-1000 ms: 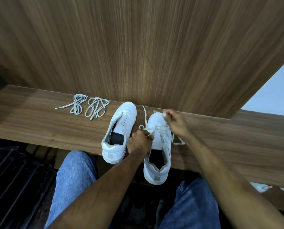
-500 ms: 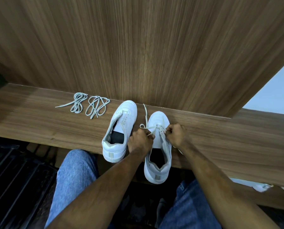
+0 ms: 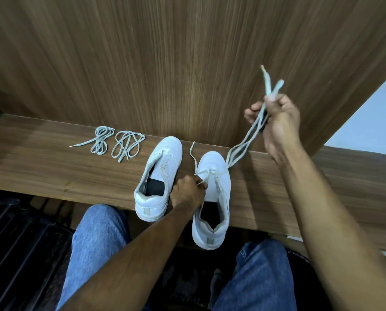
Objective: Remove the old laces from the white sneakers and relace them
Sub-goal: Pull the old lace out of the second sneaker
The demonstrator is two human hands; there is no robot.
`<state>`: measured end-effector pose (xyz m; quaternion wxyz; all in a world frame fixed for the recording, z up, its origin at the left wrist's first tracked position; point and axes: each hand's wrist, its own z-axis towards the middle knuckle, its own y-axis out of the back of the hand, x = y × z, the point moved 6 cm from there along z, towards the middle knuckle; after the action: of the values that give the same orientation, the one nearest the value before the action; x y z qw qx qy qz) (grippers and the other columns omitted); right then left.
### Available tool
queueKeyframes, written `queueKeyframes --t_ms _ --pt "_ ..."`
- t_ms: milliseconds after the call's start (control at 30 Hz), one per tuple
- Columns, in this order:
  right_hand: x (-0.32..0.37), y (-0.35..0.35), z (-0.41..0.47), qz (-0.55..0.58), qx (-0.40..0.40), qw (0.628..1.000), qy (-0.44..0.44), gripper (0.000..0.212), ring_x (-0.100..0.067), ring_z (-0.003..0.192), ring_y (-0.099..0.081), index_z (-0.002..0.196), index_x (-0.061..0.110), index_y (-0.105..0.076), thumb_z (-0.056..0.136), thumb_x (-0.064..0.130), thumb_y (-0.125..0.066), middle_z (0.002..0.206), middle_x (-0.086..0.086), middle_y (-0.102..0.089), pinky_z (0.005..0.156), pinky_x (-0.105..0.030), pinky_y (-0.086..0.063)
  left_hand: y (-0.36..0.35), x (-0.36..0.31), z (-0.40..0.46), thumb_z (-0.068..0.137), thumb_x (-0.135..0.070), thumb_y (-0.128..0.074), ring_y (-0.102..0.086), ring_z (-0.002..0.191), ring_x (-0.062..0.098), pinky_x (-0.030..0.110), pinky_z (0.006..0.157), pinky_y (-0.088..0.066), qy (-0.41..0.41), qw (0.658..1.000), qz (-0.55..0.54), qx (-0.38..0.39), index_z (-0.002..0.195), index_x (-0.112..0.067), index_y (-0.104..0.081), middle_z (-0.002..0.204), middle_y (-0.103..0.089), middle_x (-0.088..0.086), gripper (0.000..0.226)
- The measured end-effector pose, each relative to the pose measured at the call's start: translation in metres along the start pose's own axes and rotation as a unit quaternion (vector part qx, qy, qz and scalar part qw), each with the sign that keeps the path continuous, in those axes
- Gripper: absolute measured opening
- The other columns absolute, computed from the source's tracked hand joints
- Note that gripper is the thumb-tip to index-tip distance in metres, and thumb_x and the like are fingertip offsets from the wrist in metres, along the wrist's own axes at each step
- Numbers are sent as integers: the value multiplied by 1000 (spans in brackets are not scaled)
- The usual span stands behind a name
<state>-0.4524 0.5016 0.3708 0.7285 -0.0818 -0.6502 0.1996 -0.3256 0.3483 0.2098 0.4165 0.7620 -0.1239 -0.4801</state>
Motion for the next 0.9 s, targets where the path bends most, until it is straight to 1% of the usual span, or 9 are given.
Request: queueKeyframes --t_ms 100,233,300,367,533,567,700,800,900 --pt "-31 1 -2 -235 16 972 21 23 -4 45 -54 78 16 -52 98 4 -49 56 0 -56 51 -23 -50 -1 2 1 86 -42 -63 -61 104 35 36 84 -48 6 1000 -15 4 103 -24 -72 108 -69 11 26" --pt "-110 26 -22 -503 94 858 -37 16 -10 68 -60 86 22 -68 94 13 -58 77 3 -67 69 -35 -51 1 2 0 86 -42 -64 -61 105 35 36 84 -48 6 1000 -18 2 104 -26 -71 109 -68 12 26" --pt "-139 37 -37 -579 126 801 -84 12 -21 84 -66 93 20 -73 91 22 -61 89 -3 -72 79 -39 -53 0 3 0 86 -42 -64 -60 106 35 35 85 -47 9 1000 -20 4 105 -27 -71 110 -68 12 26" --pt "-151 38 -50 -627 147 757 -105 13 -30 91 -66 85 19 -71 89 25 -61 90 -10 -72 78 -39 -53 -1 4 1 85 -43 -64 -60 107 36 35 86 -47 8 1000 -19 5 106 -27 -71 111 -67 13 27" --pt "-148 35 -55 -721 127 676 -82 16 -34 103 -62 97 19 -69 88 23 -56 105 -9 -69 77 -34 -47 -2 4 1 86 -41 -65 -60 106 36 36 85 -47 4 1000 -16 -3 104 -24 -72 110 -68 13 26" --pt "-152 38 -51 -703 127 691 -105 18 -33 102 -62 98 18 -69 87 23 -56 105 -9 -69 78 -34 -47 -1 3 1 86 -41 -64 -60 105 36 36 85 -47 5 1000 -16 -4 104 -24 -72 109 -68 13 26" --pt "-159 49 -41 -533 67 825 -177 23 -20 92 -61 99 9 -66 91 26 -53 94 1 -64 81 -32 -46 -2 5 1 87 -42 -63 -60 107 36 36 86 -47 7 1000 -1 -13 105 -23 -71 111 -67 13 28" --pt "-141 46 -41 -342 -9 920 -190 14 -15 67 -54 93 12 -61 97 17 -48 76 -3 -58 59 -29 -45 -6 8 5 86 -47 -61 -60 107 35 37 86 -47 14 1000 21 -11 107 -21 -70 112 -66 13 35" --pt "-106 47 -25 -157 -113 965 -177 20 -14 55 -46 79 15 -55 96 13 -46 65 -3 -53 47 -25 -38 -13 6 5 86 -47 -60 -60 106 34 37 85 -48 6 999 40 -7 107 -21 -69 112 -66 11 34"
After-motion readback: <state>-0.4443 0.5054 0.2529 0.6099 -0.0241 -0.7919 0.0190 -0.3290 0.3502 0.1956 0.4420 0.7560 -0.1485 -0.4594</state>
